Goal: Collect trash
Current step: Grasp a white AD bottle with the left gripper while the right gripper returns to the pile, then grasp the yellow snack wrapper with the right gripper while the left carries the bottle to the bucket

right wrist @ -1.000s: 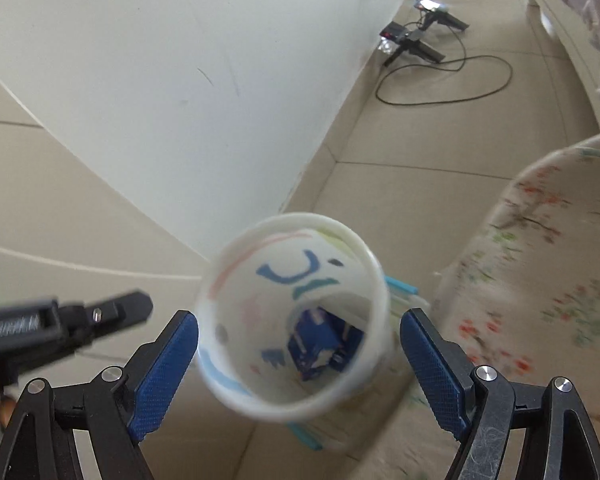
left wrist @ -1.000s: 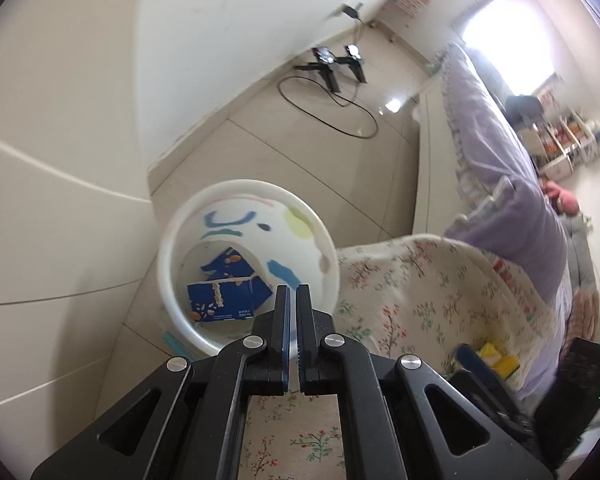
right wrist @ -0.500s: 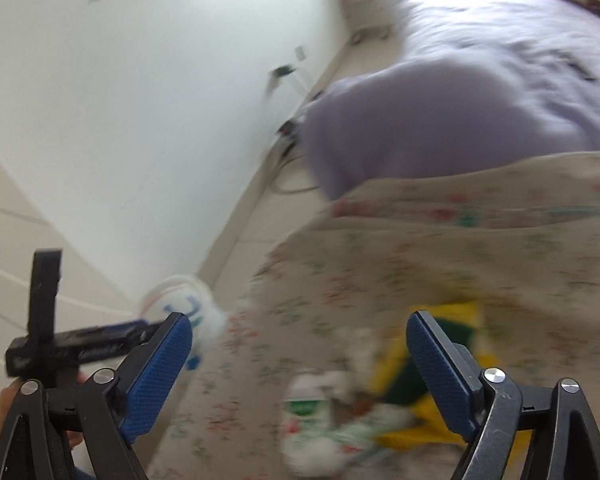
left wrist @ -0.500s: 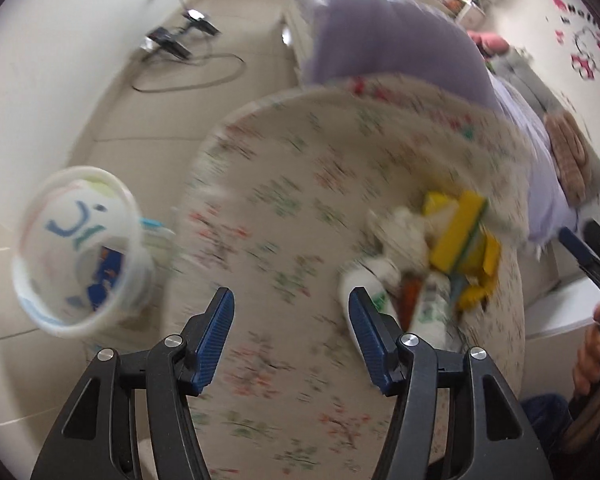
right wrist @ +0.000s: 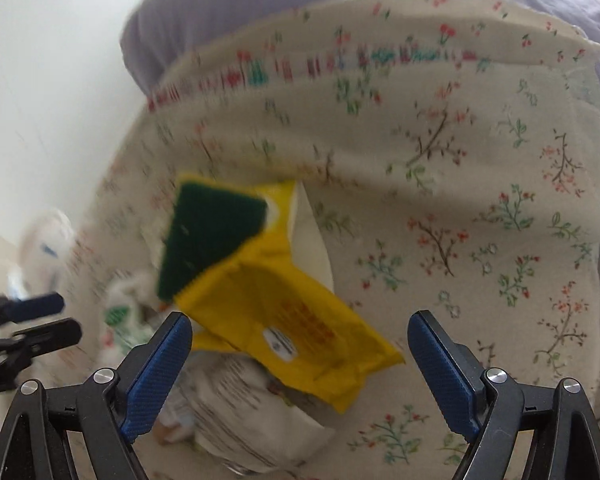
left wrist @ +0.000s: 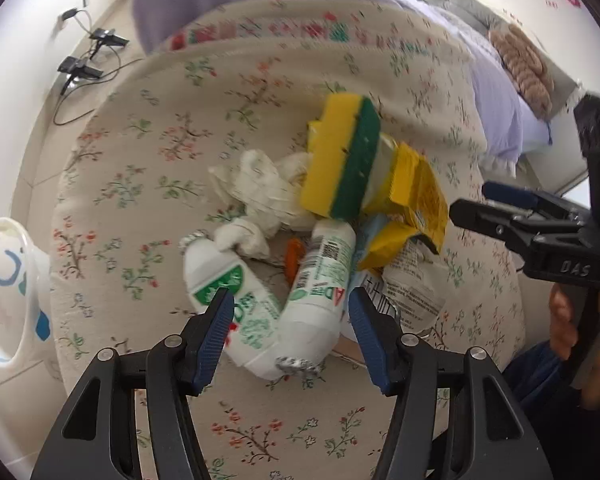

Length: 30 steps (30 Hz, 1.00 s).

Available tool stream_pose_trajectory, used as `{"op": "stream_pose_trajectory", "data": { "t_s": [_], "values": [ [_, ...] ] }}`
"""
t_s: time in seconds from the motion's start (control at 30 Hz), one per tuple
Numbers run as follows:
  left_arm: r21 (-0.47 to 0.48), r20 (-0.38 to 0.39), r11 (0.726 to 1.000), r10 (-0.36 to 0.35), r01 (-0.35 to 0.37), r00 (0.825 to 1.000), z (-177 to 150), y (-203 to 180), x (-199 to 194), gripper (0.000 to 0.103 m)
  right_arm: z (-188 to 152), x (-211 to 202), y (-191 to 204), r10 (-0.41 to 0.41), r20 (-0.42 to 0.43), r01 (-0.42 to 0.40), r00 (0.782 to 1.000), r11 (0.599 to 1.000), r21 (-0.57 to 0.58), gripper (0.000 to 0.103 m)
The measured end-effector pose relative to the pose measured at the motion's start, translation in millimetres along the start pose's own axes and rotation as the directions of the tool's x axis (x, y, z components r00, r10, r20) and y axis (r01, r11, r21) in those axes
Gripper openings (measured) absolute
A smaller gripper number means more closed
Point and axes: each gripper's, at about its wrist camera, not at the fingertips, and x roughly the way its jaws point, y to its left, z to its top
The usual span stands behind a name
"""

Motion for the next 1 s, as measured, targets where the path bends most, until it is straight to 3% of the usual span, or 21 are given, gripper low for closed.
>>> {"op": "stream_pose_trajectory", "data": {
  "t_s": [0.13,0.17,0.2,0.3,0.83,0.87,0.9,0.93,1.0],
  "values": [
    [0.044,-0.042,0.999,0.016,-0.014,0.999,1,-14,18,0.062,-2,8,-1,-0.027,-0.035,0.026,0.999,1.000,-0.012,0.092],
    [0.054,-0.060,0.998,0.032,-0.028,0.998,2,-17,24,0.058,-2,7,-1,-0.027,-0.030,0.026,0.999,1.000,-0.017,0.092],
    [0.060,-0.074,0.997,0.045,-0.041,0.996,3,-19,29,0.043,-1,7,-2,-0.031,-0.024,0.030,0.999,0.999,-0.023,0.092],
    [0.037,-0.081,0.999,0.033,-0.030,0.996,6,-18,31,0.040,4,10,-2,-0.039,-0.038,0.038,0.998,0.998,-0.041,0.092],
    [-0.092,0.042,0.986,-0.138,0.141,0.990,-4,27,-32,0.038,21,53,11,-0.071,-0.077,0.060,0.994,0.988,-0.139,0.092],
    [-0.096,0.046,0.985,-0.141,0.145,0.989,-5,28,-34,0.038,20,57,14,-0.084,-0.082,0.071,0.993,0.986,-0.153,0.081],
    [-0.100,0.054,0.984,-0.142,0.147,0.988,-7,29,-37,0.038,19,59,16,-0.086,-0.087,0.072,0.992,0.984,-0.162,0.061],
    [-0.101,0.063,0.984,-0.142,0.148,0.988,-7,28,-38,0.038,18,60,17,-0.074,-0.104,0.057,0.992,0.985,-0.164,0.050],
    [-0.103,0.084,0.982,-0.152,0.160,0.985,-8,32,-46,0.038,15,53,19,-0.068,-0.100,0.052,0.993,0.987,-0.154,0.015]
  ]
}}
